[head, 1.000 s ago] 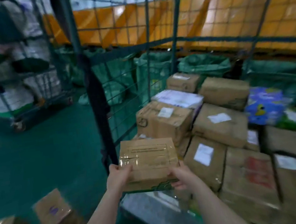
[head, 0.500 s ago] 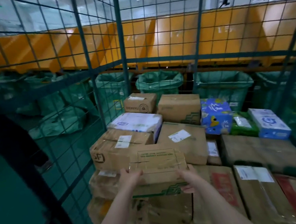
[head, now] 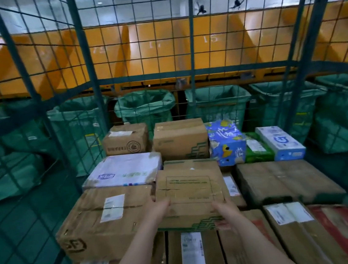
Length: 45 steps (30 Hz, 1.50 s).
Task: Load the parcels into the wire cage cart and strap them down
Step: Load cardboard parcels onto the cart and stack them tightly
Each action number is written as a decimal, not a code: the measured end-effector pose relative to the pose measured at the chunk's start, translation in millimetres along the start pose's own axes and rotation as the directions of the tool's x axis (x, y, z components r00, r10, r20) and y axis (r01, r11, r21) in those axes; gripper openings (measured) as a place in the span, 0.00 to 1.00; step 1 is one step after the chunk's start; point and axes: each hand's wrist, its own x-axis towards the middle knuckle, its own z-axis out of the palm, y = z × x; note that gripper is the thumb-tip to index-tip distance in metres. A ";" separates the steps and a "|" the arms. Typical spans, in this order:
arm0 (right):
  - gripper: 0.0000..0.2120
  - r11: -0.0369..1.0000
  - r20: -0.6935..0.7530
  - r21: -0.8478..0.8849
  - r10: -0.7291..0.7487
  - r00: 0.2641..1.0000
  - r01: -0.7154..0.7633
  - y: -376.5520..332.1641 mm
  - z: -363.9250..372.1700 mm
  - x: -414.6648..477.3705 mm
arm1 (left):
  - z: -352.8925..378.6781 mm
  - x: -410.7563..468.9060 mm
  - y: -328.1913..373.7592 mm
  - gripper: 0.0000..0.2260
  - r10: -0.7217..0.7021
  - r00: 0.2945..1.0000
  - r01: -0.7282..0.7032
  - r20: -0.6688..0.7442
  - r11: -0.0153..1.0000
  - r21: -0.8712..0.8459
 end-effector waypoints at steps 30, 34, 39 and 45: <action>0.14 0.939 0.033 -0.209 -0.272 0.962 0.273 -123.3 13.7 257.2 | 77.1 230.9 108.5 0.23 0.006 0.996 0.006 -0.083 0.991 0.134; 0.15 0.912 0.039 -0.279 -0.302 0.953 0.301 -125.0 24.1 278.5 | 80.8 257.0 102.0 0.24 0.037 0.995 -0.020 -0.090 0.983 0.184; 0.25 0.929 0.047 -0.226 -0.289 0.956 0.292 -134.7 35.9 296.1 | 84.2 282.4 101.9 0.24 0.081 0.989 -0.065 -0.124 0.990 0.129; 0.30 0.938 0.023 -0.201 -0.282 0.959 0.281 -131.5 51.8 303.4 | 86.0 292.4 104.5 0.29 0.057 0.984 -0.017 -0.168 0.973 0.232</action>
